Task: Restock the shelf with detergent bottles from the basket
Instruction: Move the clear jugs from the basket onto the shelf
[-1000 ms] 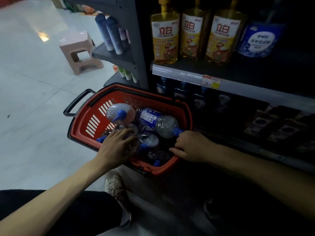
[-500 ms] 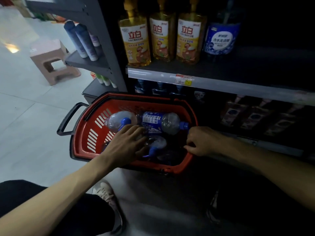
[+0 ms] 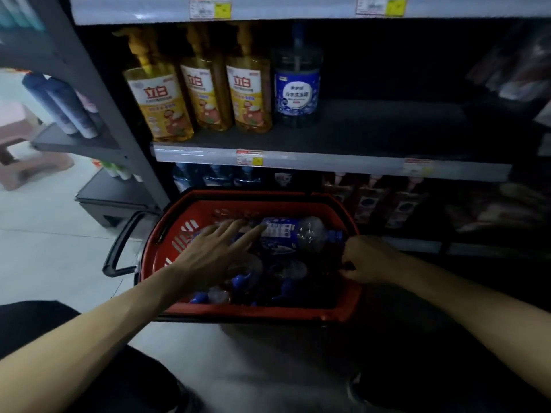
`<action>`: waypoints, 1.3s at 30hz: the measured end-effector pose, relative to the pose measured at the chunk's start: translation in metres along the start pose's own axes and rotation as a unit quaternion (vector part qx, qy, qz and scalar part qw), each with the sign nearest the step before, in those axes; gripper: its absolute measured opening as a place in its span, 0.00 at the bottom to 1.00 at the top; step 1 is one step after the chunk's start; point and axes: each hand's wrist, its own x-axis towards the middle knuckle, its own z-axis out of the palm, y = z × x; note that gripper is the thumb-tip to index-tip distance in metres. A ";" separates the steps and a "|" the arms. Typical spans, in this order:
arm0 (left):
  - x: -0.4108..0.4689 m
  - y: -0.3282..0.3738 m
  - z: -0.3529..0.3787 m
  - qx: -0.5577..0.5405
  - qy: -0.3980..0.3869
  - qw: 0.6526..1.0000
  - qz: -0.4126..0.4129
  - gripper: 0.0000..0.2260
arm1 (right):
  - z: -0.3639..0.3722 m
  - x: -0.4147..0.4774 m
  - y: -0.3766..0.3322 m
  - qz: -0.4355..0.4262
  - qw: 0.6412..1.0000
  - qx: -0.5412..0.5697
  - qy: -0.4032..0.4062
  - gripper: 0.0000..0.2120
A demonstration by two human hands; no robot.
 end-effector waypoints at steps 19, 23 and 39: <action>0.049 0.012 0.027 -0.133 -0.034 0.987 -0.087 0.55 | 0.001 -0.077 0.024 0.099 0.986 -0.072 -0.114 0.09; 0.056 0.016 0.034 -0.151 -0.033 0.983 -0.094 0.50 | -0.008 -0.060 0.002 0.086 0.985 -0.060 -0.139 0.19; 0.060 0.032 0.039 -0.113 0.064 0.983 -0.127 0.47 | -0.013 -0.024 -0.037 0.052 0.995 -0.018 0.083 0.29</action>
